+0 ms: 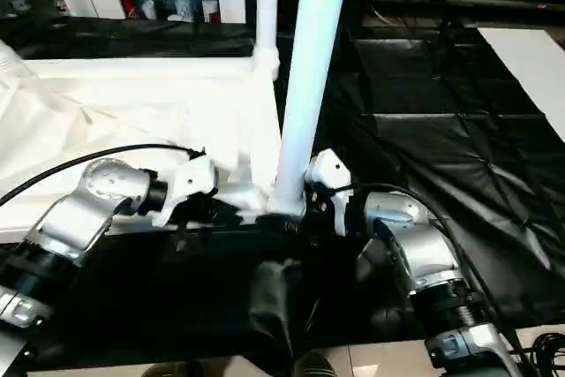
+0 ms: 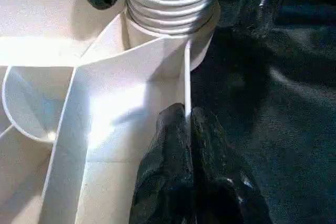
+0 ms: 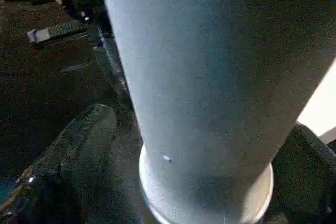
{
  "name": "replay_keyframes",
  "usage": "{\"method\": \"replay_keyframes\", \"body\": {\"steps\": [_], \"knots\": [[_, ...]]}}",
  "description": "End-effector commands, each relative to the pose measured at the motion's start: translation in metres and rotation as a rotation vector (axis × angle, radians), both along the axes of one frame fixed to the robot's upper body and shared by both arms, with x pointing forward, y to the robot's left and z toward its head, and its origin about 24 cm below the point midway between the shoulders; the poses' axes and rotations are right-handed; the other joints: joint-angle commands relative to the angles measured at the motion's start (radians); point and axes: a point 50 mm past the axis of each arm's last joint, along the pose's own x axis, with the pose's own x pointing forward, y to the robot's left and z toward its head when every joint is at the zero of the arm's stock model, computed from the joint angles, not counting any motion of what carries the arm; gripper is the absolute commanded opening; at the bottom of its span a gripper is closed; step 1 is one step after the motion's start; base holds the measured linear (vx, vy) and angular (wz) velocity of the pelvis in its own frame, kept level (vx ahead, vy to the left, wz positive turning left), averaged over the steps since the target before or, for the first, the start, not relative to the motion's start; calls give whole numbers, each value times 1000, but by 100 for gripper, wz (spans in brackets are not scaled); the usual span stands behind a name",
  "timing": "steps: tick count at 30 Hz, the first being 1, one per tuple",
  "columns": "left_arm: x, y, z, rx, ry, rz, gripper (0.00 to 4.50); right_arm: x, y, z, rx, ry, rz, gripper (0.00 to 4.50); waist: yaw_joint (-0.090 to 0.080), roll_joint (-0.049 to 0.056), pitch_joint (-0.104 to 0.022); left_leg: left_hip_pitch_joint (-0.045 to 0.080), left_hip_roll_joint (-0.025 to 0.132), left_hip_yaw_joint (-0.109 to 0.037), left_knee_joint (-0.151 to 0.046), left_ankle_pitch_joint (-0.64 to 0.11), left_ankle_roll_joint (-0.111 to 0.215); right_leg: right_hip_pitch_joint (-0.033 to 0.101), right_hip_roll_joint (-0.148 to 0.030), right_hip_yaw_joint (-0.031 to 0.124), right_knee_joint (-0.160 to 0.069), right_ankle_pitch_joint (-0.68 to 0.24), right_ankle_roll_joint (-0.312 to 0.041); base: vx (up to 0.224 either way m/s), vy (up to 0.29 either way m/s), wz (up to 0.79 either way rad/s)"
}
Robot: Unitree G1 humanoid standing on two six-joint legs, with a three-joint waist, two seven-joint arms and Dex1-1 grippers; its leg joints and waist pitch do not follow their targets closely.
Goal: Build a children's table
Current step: Rotate leg to tighten
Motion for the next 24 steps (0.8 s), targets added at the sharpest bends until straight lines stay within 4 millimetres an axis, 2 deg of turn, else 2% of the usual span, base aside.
{"method": "replay_keyframes", "body": {"steps": [1, 3, 4, 6, 11, 15, 17, 19, 20, 21, 22, 23, 24], "knots": [[-10, -7, -14, 18, 69, -62, 0, -5, 3, -1, -1, 14, 42, 393, 3, -1, -60, 12, 58, -18, -54, -51, 126, 67, -75, 44, -40, -32, -299, 0, 0, 0], [-10, -5, -14, 24, 66, -56, 0, -6, 2, -2, -11, 16, 48, 388, 4, -2, -63, 11, 56, -17, -51, -26, 139, 70, -75, 44, -36, 9, -305, 0, 0, 0], [-10, -5, -14, 24, 66, -56, 0, -6, 2, -2, -11, 16, 48, 359, 4, -2, -63, 12, 56, -17, -50, -23, 141, 69, -75, 44, -35, 15, -307, 0, 0, 0], [-11, -4, -14, 24, 67, -55, 0, -6, 2, -3, -13, 18, 50, 351, 5, -2, -64, 11, 56, -16, -49, -18, 147, 70, -76, 44, -34, 19, -310, 0, 0, 0], [-11, -4, -14, 26, 69, -52, 0, -7, 2, -4, -20, 23, 54, 310, 6, -3, -62, 10, 55, -17, -49, -38, 139, 69, -75, 44, -38, -26, -304, 0, 0, 0], [-10, -4, -15, 31, 69, -43, 0, -9, 3, -7, -23, 27, 48, 286, 8, -3, -58, 11, 56, -18, -50, -73, 120, 66, -75, 44, -44, -93, -287, 0, 0, 0], [-5, -6, -18, 29, 56, 23, 0, -3, 4, -15, -37, 42, -57, 273, 8, -3, -57, 11, 55, -18, -51, -85, 109, 64, -75, 45, -47, -115, -279, 0, 0, 0], [-1, -7, -20, 26, 44, 67, 0, -1, 4, -20, -47, 48, -107, 268, 5, -4, -54, 9, 54, -20, -54, -113, 90, 61, -74, 44, -52, -167, -266, 0, 0, 0], [0, -8, -21, 22, 41, 88, 0, 0, 4, -22, -51, 50, -132, 268, 4, -4, -52, 12, 54, -22, -56, -143, 75, 59, -75, 44, -60, -224, -251, 0, 0, 0], [5, -10, -23, 24, 25, 136, 0, 4, 6, -27, -51, 52, -211, 267, 4, -4, -51, 12, 53, -22, -56, -158, 67, 58, -75, 44, -62, -254, -242, 0, 0, 0], [10, -12, -25, 26, 10, 189, 0, 8, 8, -31, -51, 53, -289, 267, 1, -3, -45, 15, 53, -24, -60, -203, 44, 49, -74, 45, -73, -350, -214, 0, 0, 0], [12, -14, -26, 27, 2, 215, 0, 9, 8, -33, -51, 53, -328, 267, -2, -4, -41, 16, 52, -25, -62, -225, 36, 46, -75, 45, -79, -392, -202, 0, 0, 0], [16, -17, -28, 25, -5, 261, 0, 12, 11, -37, -38, 65, -402, 267, -7, -4, -38, 13, 51, -33, -67, -269, 16, 46, -78, 44, -82, -480, -178, 0, 0, 0]]}}
